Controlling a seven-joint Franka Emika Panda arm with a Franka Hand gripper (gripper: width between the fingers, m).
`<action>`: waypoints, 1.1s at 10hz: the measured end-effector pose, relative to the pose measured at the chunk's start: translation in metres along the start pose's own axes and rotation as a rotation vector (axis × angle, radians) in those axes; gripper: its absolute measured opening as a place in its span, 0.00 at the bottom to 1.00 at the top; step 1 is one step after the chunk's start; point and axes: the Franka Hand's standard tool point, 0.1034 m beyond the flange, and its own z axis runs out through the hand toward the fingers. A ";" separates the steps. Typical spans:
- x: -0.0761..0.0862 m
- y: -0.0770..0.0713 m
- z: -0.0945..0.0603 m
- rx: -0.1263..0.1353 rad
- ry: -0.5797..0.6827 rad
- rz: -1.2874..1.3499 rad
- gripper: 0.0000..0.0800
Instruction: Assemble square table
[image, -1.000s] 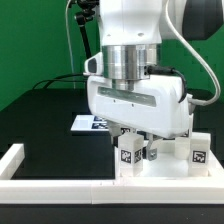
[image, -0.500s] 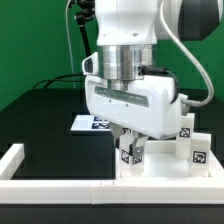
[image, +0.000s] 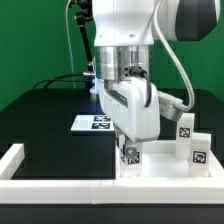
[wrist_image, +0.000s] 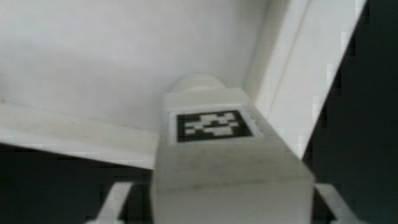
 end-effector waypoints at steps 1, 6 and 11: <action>0.001 0.002 0.000 -0.001 -0.017 0.149 0.37; 0.004 0.007 -0.001 -0.038 -0.057 0.641 0.37; 0.001 0.009 -0.001 -0.046 -0.033 0.673 0.54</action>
Offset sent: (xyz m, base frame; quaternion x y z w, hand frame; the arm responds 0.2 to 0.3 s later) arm 0.0101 0.0087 0.0024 0.0083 -0.0699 0.3642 0.9286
